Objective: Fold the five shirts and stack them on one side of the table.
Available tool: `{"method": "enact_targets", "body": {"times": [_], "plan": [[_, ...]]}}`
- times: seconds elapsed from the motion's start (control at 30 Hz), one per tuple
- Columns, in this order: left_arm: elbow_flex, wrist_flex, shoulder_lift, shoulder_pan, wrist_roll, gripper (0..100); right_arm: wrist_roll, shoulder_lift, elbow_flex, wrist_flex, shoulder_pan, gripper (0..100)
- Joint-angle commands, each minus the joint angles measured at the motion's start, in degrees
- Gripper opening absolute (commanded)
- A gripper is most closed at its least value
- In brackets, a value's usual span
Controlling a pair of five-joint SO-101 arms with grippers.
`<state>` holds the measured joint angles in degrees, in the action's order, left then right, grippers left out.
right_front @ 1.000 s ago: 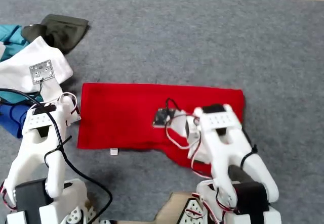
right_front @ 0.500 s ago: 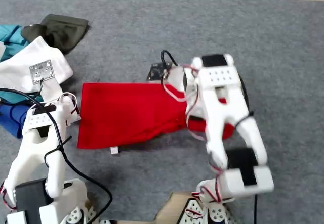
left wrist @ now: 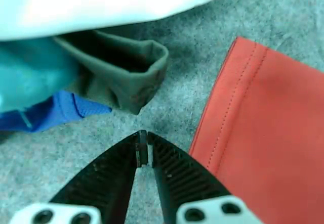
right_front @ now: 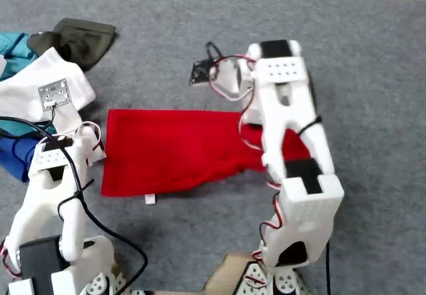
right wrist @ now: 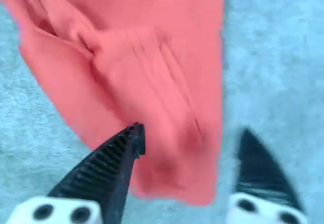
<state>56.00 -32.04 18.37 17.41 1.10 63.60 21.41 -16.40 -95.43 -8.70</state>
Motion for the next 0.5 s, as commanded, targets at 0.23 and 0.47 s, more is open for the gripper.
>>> {"method": "enact_targets", "body": {"times": [0.23,0.47], "plan": [[-0.5,0.4,2.0,-0.4,0.0,2,-1.1,-21.0,14.1,-6.6,4.9,6.9],[-0.5,0.4,2.0,-0.4,0.0,2,-1.0,-37.3,47.6,9.9,3.0,5.8]]}}
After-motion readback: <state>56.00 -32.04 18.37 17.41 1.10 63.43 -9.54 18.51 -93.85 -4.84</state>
